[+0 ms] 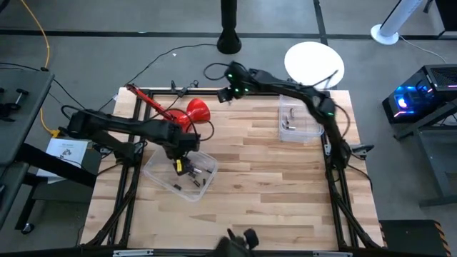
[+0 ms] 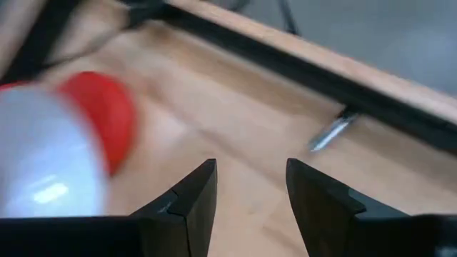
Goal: Sort batteries
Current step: Put the silver battery into the top transparent bin
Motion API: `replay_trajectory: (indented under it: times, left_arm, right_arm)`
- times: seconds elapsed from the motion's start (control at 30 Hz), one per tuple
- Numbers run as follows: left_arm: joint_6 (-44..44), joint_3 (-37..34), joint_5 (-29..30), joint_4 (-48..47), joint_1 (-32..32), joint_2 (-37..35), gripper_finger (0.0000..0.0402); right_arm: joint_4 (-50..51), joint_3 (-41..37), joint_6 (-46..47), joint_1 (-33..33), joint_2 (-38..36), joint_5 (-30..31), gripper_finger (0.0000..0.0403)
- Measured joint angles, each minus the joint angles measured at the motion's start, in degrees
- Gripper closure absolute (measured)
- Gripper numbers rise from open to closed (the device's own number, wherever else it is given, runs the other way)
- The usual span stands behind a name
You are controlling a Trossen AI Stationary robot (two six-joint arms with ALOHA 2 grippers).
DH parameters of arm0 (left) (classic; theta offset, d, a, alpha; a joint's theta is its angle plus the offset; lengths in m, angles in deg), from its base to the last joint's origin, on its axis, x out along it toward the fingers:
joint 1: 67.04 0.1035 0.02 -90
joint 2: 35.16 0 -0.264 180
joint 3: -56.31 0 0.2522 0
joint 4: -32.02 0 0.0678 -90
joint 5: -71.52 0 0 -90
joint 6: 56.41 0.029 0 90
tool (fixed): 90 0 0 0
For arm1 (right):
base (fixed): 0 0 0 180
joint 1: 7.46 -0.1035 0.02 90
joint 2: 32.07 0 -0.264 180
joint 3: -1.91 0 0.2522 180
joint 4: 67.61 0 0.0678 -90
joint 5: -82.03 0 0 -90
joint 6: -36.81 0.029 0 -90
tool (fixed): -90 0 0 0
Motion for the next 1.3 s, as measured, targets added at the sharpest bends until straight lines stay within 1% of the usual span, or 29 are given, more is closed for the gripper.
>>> replay_trajectory:
  times: [0.1,0.2,0.27,0.33,0.5,0.67,0.77,0.9,1.1,1.3]
  left_arm:
    - [-1.0,0.02,0.97,0.05,0.44,-1.71,0.0189]
    - [-2.34,0.02,3.82,0.03,0.93,-3.33,0.0188]
    - [-2.91,0.02,5.85,0.29,1.34,-4.18,0.0188]
    - [-4.06,0.02,6.82,0.61,1.92,-4.89,0.0188]
    - [-6.25,0.02,6.96,1.52,2.38,-5.94,0.0188]
    - [-6.25,0.07,6.87,3.88,2.25,-5.98,0.0188]
    - [-6.14,0.07,6.66,4.91,2.02,-6.0,0.0188]
    - [-3.61,0.07,6.62,6.34,1.86,-6.0,0.0188]
    - [-0.59,0.07,6.56,6.66,1.86,-6.0,0.0188]
    - [-0.11,0.07,6.75,6.67,1.86,-6.0,0.0188]
  right_arm:
    - [9.67,10.78,-0.13,1.0,8.58,2.48,0.024]
    - [16.61,19.72,1.47,2.09,15.84,2.81,0.024]
    - [19.56,24.44,3.84,2.56,19.67,2.8,0.0242]
    - [21.38,27.25,6.25,2.99,22.57,2.81,0.0247]
    - [19.36,23.01,15.14,3.95,23.04,1.75,0.0266]
    - [15.45,22.92,20.75,4.61,23.02,1.89,0.0277]
    - [15.27,22.93,21.3,4.83,23.02,1.6,0.0277]
    - [16.9,22.56,22.67,5.39,23.26,0.88,0.0277]
    - [17.29,22.86,26.91,6.73,24.83,-5.14,0.0276]
    - [17.66,22.8,25.88,7.57,24.94,-7.69,0.0275]
